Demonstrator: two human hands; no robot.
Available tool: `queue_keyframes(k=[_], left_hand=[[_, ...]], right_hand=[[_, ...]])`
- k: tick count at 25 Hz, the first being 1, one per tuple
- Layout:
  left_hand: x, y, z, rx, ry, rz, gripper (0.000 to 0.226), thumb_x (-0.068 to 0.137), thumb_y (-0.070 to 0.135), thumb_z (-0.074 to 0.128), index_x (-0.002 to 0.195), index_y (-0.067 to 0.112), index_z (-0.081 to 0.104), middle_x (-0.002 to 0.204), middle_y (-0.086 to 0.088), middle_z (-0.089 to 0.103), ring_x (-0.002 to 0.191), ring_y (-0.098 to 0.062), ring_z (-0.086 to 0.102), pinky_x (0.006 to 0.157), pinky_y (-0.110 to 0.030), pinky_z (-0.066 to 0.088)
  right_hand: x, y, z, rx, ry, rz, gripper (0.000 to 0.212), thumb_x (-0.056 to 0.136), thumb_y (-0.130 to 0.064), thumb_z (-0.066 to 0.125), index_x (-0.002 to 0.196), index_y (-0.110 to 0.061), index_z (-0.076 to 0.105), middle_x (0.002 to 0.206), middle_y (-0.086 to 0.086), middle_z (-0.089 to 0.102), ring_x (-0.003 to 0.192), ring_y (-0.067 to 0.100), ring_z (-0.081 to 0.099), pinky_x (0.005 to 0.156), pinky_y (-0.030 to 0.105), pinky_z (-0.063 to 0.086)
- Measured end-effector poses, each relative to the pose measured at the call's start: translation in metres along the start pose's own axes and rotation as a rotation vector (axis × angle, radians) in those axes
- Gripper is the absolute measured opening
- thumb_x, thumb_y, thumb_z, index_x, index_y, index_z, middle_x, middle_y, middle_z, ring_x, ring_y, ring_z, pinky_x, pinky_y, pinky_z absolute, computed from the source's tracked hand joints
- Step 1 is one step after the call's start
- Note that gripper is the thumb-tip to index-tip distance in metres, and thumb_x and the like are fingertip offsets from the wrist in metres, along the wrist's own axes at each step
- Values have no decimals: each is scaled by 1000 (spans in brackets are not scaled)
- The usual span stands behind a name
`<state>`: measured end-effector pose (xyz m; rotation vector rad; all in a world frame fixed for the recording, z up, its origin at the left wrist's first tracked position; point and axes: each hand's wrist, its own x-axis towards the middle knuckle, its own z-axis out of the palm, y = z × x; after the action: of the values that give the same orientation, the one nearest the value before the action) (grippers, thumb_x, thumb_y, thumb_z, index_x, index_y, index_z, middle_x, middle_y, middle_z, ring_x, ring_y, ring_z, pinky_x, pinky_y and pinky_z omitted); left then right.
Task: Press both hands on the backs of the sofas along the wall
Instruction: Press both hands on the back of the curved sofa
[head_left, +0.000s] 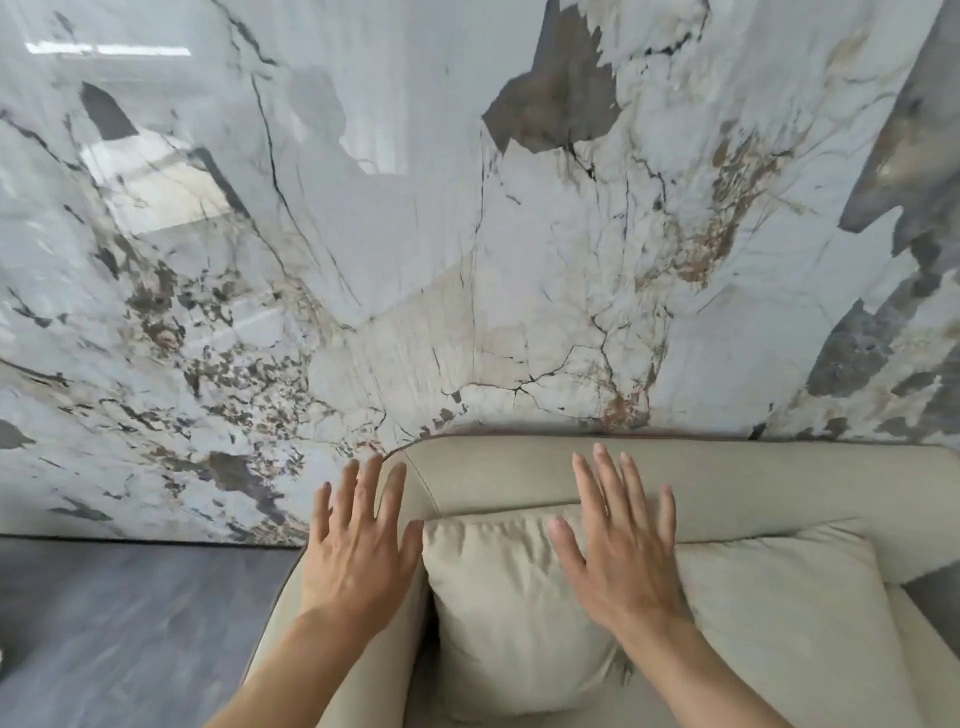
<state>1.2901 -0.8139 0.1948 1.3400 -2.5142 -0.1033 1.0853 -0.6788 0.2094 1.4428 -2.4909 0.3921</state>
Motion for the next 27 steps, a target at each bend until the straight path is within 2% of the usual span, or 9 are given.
queue_keyframes(k=[4, 8, 12, 14, 16, 18, 23, 25, 27], left_hand=[[42, -31, 78, -38, -102, 7, 66, 87, 49, 26, 140, 15, 45, 148, -13, 43, 139, -35, 34, 112, -56, 26], [83, -49, 169, 11, -189, 44, 63, 86, 51, 32, 135, 19, 53, 142, -14, 51, 132, -37, 43, 107, -58, 34], [100, -65, 239, 70, -208, 40, 70, 92, 62, 14, 137, 24, 51, 143, -10, 51, 131, -34, 45, 107, -54, 24], [104, -71, 264, 63, -179, 26, 67, 89, 64, 24, 138, 27, 49, 144, -9, 49, 132, -33, 44, 108, -55, 25], [111, -73, 278, 56, -117, 32, 65, 82, 59, 39, 139, 29, 47, 146, -7, 48, 133, -32, 43, 108, -57, 28], [114, -74, 279, 81, -101, 53, 65, 82, 56, 41, 140, 29, 46, 146, -7, 47, 133, -32, 43, 107, -57, 30], [140, -72, 276, 137, -171, 46, 68, 90, 62, 17, 143, 28, 41, 150, -6, 42, 136, -33, 39, 109, -57, 28], [147, -75, 278, 153, -173, 57, 68, 90, 63, 15, 145, 28, 38, 151, -5, 40, 137, -32, 36, 110, -57, 27], [151, -76, 280, 176, -170, 66, 69, 90, 63, 15, 146, 28, 36, 152, -5, 39, 138, -32, 35, 110, -57, 27]], right_hand=[[28, -13, 92, -42, -105, 17, 68, 89, -57, 26, 147, -22, 35, 156, 3, 30, 144, 26, 26, 114, 53, 5], [58, 1, 203, -55, -165, 44, 68, 90, -60, 23, 149, -27, 29, 158, -1, 24, 146, 23, 21, 113, 51, 3], [69, 9, 288, -41, -210, 29, 70, 87, -58, 31, 148, -23, 34, 156, 4, 32, 142, 27, 30, 111, 55, 15], [70, 11, 323, -32, -189, 23, 73, 86, -57, 35, 149, -21, 29, 157, 6, 29, 144, 28, 27, 111, 56, 19], [72, 16, 344, -31, -154, 21, 75, 87, -57, 35, 152, -22, 21, 159, 8, 23, 146, 29, 21, 113, 57, 19], [74, 18, 350, -39, -124, 14, 74, 89, -57, 31, 152, -22, 17, 159, 9, 21, 146, 30, 18, 114, 58, 17], [97, 18, 358, -15, -104, 46, 69, 93, -56, 25, 152, -21, 19, 159, 9, 22, 147, 29, 15, 113, 59, 19], [102, 19, 363, -12, -105, 55, 68, 95, -57, 19, 152, -21, 18, 160, 8, 21, 147, 29, 14, 113, 59, 18], [105, 19, 366, -13, -100, 49, 69, 93, -57, 25, 152, -21, 19, 160, 9, 21, 147, 30, 15, 113, 60, 19]])
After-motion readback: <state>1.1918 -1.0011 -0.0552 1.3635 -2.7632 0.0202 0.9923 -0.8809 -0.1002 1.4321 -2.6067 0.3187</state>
